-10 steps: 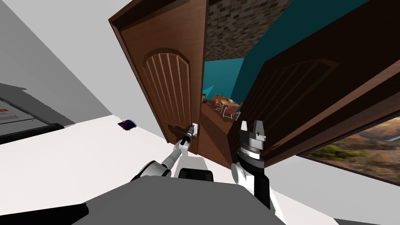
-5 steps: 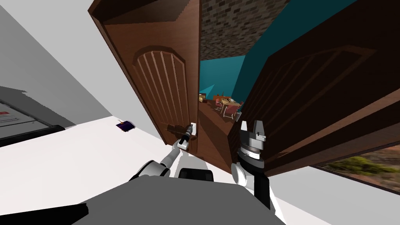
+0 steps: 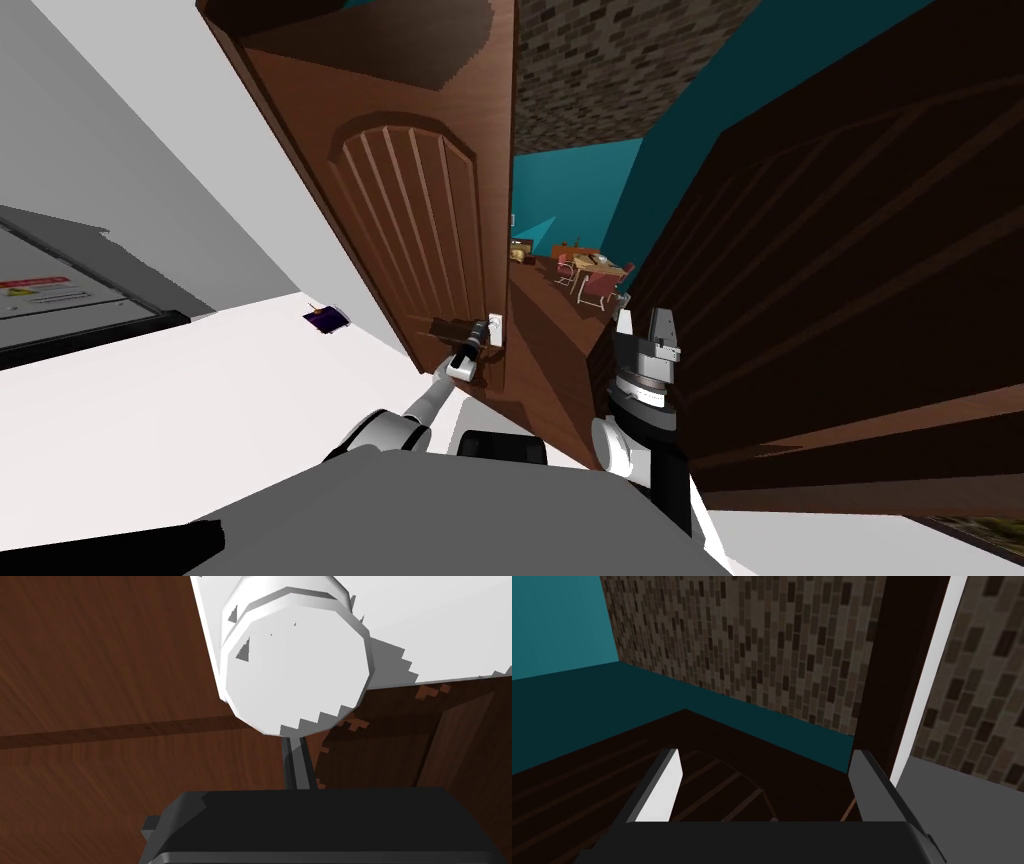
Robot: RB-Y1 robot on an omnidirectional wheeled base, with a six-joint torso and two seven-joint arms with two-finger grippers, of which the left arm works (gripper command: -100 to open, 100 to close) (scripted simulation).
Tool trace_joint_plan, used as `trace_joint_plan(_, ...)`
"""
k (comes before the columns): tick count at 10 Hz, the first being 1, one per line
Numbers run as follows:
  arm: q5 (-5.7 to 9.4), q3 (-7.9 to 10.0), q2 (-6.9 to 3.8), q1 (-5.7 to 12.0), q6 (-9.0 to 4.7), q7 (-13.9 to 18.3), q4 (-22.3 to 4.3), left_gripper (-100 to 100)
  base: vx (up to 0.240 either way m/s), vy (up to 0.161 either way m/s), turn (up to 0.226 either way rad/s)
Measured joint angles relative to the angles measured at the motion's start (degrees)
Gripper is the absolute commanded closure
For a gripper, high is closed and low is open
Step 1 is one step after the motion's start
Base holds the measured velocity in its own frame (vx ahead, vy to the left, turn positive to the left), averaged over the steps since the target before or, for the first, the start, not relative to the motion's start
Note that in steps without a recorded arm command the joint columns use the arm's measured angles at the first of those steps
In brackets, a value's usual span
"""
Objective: Push the door open
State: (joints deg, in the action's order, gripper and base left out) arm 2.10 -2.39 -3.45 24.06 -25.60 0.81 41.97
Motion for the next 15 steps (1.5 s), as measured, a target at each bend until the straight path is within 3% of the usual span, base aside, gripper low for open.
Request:
trace_joint_plan(1, 0.07, 0.34, -0.28, -0.73, 0.5, 0.0, 1.7, -100, -0.087, -0.04, 0.04)
trace_joint_plan(6, 0.37, 0.05, -0.14, -0.62, 1.13, 0.5, 2.0, -100, -0.229, -0.029, 0.021)
trace_joint_plan(8, 0.46, -0.04, 0.9, -0.89, 1.56, 0.5, 2.5, -100, -0.183, -0.015, 0.014)
trace_joint_plan(15, 0.54, 0.51, 0.1, -1.13, 0.72, 0.2, 2.2, -100, 0.172, -0.043, -0.02)
